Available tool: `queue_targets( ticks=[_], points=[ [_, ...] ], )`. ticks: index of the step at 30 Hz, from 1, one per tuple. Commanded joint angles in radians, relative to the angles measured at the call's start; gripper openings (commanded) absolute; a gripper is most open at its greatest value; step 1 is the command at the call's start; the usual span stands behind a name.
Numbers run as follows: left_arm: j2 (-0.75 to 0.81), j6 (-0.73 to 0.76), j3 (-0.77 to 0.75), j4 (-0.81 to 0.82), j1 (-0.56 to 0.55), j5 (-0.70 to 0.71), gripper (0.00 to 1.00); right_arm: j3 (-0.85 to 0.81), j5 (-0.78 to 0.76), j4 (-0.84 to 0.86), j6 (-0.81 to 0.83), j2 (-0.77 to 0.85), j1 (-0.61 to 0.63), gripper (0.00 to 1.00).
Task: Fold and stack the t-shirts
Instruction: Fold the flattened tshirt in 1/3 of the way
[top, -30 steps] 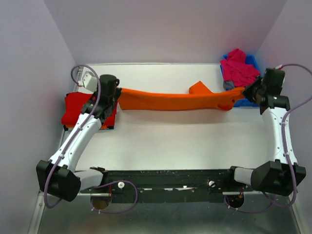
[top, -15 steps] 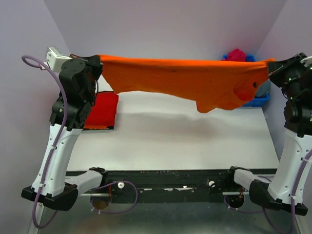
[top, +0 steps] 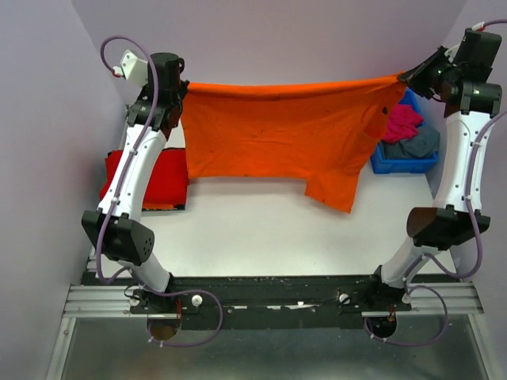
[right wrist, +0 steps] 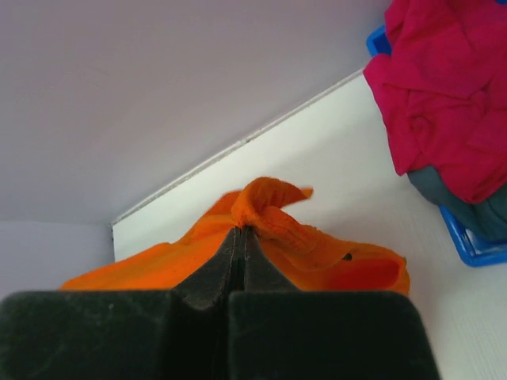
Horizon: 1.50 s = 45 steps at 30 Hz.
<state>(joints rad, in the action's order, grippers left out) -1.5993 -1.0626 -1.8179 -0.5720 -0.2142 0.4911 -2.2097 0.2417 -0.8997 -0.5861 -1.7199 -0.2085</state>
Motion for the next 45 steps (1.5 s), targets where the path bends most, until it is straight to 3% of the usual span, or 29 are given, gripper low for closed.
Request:
queue_targets(
  ticks=[1, 5, 9, 13, 15, 18, 25, 31, 38, 40, 41, 43, 45],
  points=[
    [-0.059, 0.053, -0.202, -0.005, 0.026, -0.013, 0.0, -0.227, 0.082, -0.018, -0.035, -0.079, -0.009, 0.01],
    [-0.096, 0.061, -0.213, 0.007, 0.033, -0.032, 0.0, -0.2, 0.152, 0.018, -0.057, -0.11, -0.048, 0.01],
    [-0.061, 0.049, -0.063, 0.064, 0.038, -0.066, 0.0, -0.056, 0.172, 0.056, -0.032, -0.066, -0.065, 0.01],
    [0.045, 0.0, 0.292, 0.179, 0.036, -0.097, 0.0, 0.245, 0.168, 0.122, -0.004, 0.073, -0.065, 0.01],
    [0.108, -0.04, 0.484, 0.256, 0.036, -0.112, 0.0, 0.524, 0.143, 0.204, -0.006, 0.176, -0.065, 0.01],
    [0.198, -0.079, 0.751, 0.358, 0.027, -0.163, 0.0, 0.805, 0.108, 0.313, -0.021, 0.317, -0.066, 0.01],
    [0.383, -0.085, 1.167, 0.429, -0.03, -0.135, 0.0, 1.266, -0.044, 0.349, -0.064, 0.529, -0.068, 0.01],
    [0.533, -0.065, 1.325, 0.33, -0.033, -0.18, 0.0, 1.507, -0.111, 0.28, -0.086, 0.701, -0.068, 0.01],
    [0.703, -0.091, 1.431, 0.198, -0.036, -0.204, 0.0, 1.648, -0.231, 0.153, -0.142, 0.888, -0.068, 0.01],
    [0.726, -0.109, 1.454, 0.187, -0.039, -0.215, 0.0, 1.68, -0.204, 0.145, -0.167, 0.907, -0.068, 0.01],
    [0.739, -0.111, 1.465, 0.195, -0.042, -0.23, 0.0, 1.691, -0.196, 0.145, -0.173, 0.914, -0.068, 0.03],
    [0.754, -0.1, 1.479, 0.211, -0.057, -0.241, 0.16, 1.705, -0.211, 0.145, -0.184, 0.931, -0.068, 0.17],
    [0.766, -0.085, 1.465, 0.19, -0.083, -0.215, 0.43, 1.702, -0.228, 0.143, -0.187, 0.951, -0.068, 0.49]
  ],
)
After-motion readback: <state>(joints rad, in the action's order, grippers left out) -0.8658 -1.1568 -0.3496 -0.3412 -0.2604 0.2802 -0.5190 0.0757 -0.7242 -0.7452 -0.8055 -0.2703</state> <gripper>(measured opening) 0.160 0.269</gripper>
